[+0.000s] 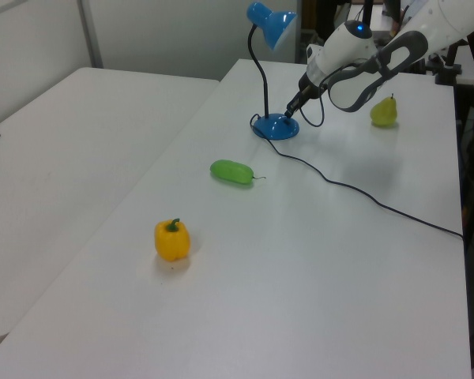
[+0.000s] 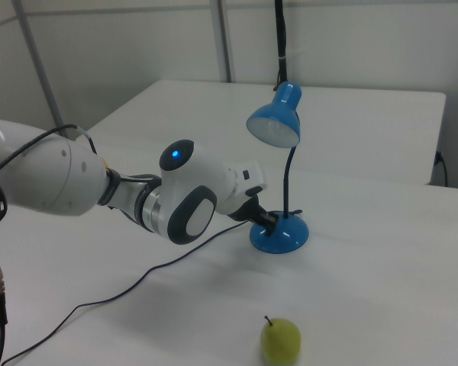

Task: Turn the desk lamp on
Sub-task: 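Lower the gripper fingertips onto the switch on the lamp base, then press down on the lamp base switch with the gripper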

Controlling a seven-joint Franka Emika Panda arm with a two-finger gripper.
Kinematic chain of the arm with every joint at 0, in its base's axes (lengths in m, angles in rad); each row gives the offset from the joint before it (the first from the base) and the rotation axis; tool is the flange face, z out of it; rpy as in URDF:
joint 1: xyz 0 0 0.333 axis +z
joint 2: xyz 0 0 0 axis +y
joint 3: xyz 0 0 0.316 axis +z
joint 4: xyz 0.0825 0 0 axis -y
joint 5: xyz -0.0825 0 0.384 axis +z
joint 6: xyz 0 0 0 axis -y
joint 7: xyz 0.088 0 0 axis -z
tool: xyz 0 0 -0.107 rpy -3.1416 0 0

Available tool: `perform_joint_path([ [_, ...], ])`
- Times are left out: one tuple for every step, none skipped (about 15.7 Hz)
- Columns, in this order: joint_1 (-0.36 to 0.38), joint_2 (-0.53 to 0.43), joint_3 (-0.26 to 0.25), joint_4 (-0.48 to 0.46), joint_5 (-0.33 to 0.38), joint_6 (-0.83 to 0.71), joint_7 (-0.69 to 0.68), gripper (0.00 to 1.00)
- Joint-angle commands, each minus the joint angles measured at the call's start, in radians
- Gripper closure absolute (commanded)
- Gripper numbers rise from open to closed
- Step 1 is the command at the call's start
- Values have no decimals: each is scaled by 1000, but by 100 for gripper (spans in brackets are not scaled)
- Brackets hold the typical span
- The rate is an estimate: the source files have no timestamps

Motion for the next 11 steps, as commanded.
perform_joint_path([
  [8,21,-5,16,-10,27,22,99],
  [8,21,-5,16,-12,30,22,99],
  [8,21,-5,16,-13,37,22,99],
  [8,23,-5,16,-13,38,22,99],
  [10,23,-5,16,-15,39,22,99],
  [8,26,-5,16,-17,39,22,99],
  [8,27,-5,16,-18,39,22,99],
  [8,27,-5,16,-18,39,22,99],
  [10,29,-5,16,-20,39,20,99],
  [10,29,-5,16,-20,39,20,99],
  [10,30,-5,16,-20,42,20,99],
])
